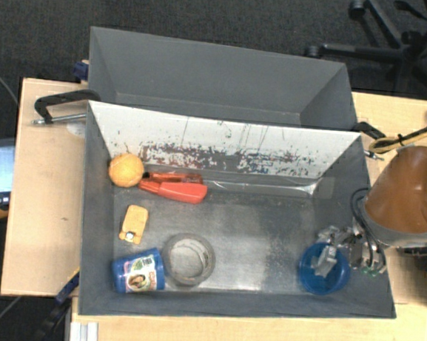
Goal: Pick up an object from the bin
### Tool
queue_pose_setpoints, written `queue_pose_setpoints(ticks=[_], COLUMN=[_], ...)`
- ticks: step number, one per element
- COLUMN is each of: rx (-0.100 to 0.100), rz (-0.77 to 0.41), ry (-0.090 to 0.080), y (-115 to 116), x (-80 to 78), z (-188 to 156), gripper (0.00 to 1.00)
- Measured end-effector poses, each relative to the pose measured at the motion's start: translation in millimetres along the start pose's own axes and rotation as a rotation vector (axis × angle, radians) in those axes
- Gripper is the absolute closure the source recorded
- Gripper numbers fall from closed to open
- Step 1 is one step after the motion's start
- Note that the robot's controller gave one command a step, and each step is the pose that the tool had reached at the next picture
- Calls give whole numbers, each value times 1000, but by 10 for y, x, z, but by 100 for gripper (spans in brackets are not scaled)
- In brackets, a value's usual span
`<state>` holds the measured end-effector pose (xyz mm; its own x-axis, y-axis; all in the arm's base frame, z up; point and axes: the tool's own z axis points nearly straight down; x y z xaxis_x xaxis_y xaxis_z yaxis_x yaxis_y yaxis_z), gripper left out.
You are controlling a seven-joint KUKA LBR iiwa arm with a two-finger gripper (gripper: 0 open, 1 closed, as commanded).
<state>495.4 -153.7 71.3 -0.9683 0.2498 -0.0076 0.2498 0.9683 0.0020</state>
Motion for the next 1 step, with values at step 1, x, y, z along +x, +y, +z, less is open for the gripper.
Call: queue_pose_setpoints(ticks=[1], rx=[0], rz=[0], ry=[0], y=[0], x=[0], z=[0], gripper=[100])
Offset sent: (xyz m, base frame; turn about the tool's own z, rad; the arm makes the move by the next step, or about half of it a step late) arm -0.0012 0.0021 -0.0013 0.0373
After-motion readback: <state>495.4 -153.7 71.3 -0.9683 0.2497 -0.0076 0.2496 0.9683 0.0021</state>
